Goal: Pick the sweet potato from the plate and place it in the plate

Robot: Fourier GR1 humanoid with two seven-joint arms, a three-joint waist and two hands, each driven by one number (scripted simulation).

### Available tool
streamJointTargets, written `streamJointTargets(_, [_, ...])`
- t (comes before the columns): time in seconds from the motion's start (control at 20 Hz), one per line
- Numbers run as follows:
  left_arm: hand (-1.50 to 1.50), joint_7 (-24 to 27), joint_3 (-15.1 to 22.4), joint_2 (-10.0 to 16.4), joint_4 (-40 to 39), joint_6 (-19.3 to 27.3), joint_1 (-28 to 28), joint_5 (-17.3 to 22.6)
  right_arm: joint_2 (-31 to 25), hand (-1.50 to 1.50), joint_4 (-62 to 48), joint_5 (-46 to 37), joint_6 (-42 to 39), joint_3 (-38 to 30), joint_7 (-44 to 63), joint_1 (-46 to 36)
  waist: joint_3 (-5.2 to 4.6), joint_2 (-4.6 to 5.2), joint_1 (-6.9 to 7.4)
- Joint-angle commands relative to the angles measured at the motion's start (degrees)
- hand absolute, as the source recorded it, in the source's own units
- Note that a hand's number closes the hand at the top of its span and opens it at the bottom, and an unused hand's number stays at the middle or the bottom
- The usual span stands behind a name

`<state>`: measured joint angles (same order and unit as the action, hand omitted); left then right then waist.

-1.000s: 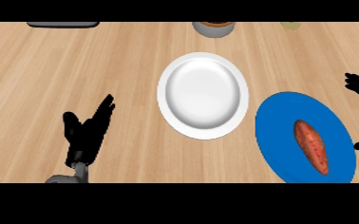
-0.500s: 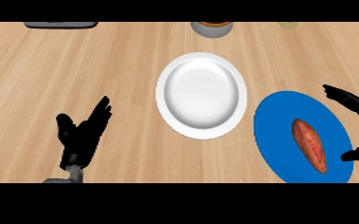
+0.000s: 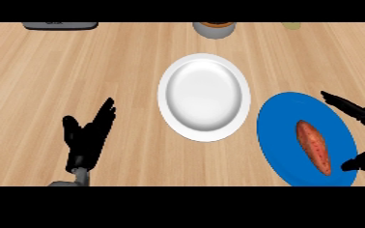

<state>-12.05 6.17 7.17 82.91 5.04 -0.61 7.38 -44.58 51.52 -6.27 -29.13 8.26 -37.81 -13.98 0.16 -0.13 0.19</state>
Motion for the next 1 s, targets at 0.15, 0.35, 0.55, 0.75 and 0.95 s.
streamJointTargets(0.15, [0.0,0.39,-1.11,0.19,-1.45,-2.64,-1.02,0.55,3.54,-1.5,0.79,-3.78,-1.59,0.17,-1.55,0.25,-0.17,0.12,-0.09])
streamJointTargets(0.35, [0.0,-1.47,-1.53,-0.49,-1.46,-0.96,1.25,-0.6,5.37,-1.5,4.5,-4.85,-1.09,1.38,0.31,2.56,-0.18,0.08,-0.33])
streamJointTargets(0.55, [0.0,-0.99,-3.49,1.8,-0.45,-4.19,-0.84,0.61,6.87,-1.5,0.84,-8.22,0.06,0.8,-2.07,1.05,-0.16,0.14,-0.05])
streamJointTargets(0.75, [0.0,-1.14,-0.66,-1.75,-1.59,-1.58,1.1,-1.63,7.11,1.5,-0.26,-13.53,1.66,5.21,-5.68,-2.27,-0.12,0.26,0.27])
streamJointTargets(0.95, [0.0,2.93,-2.92,-0.58,-3.83,-4.71,-1.26,-0.34,6.58,1.5,0.71,-15.06,4.83,2.11,-9.02,0.5,-0.16,0.17,-0.03])
